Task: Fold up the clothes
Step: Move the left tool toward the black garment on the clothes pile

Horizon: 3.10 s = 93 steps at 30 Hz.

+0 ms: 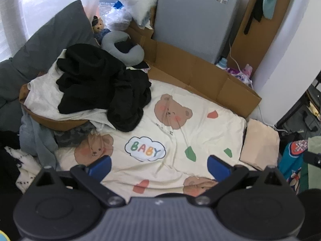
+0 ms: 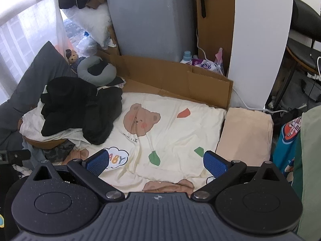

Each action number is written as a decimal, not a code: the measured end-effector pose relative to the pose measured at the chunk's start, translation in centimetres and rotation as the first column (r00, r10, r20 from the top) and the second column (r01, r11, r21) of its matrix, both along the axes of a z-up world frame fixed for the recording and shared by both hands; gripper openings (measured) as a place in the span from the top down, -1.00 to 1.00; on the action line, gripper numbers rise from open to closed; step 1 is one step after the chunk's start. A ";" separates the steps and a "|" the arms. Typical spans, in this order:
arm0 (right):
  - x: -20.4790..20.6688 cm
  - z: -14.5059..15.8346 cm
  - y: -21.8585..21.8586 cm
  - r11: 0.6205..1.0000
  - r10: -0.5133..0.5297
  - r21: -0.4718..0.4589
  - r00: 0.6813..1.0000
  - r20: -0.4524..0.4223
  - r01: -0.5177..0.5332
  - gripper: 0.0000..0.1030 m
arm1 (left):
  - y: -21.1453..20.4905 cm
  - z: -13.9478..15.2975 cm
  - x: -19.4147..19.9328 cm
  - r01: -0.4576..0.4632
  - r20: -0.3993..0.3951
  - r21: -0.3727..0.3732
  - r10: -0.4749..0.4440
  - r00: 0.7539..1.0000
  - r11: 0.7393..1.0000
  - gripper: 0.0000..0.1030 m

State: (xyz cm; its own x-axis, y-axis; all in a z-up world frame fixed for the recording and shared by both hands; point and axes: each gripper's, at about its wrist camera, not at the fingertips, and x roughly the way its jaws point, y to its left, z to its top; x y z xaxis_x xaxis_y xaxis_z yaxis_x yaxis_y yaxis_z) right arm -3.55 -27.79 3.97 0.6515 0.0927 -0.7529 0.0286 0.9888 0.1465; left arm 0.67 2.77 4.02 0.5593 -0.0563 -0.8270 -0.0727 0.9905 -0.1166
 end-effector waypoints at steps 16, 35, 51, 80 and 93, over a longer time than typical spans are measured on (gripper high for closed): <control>3.1 0.3 1.2 0.998 0.064 0.005 0.998 0.017 -0.064 -1.00 | 6.6 3.2 2.5 -0.114 0.048 0.047 0.111 0.993 0.992 -0.99; 12.0 -2.7 2.2 0.992 0.124 0.018 0.992 0.036 -0.125 -1.00 | 10.7 0.7 10.9 -0.110 0.095 0.014 0.108 0.990 0.994 -0.85; 19.8 -6.6 2.4 0.980 0.194 0.053 0.981 0.005 -0.194 -1.00 | 10.0 -4.4 17.5 -0.069 0.102 -0.025 0.072 0.992 0.997 -0.71; 27.7 -23.1 2.5 0.947 0.305 0.106 0.952 -0.003 -0.303 -1.00 | 10.1 -23.1 25.5 -0.070 0.090 0.010 0.069 0.994 0.997 -0.94; 26.8 -31.4 3.9 0.918 0.369 0.137 0.928 0.051 -0.372 -0.99 | 10.6 -32.1 25.5 -0.111 0.113 -0.011 0.112 0.987 0.994 -0.72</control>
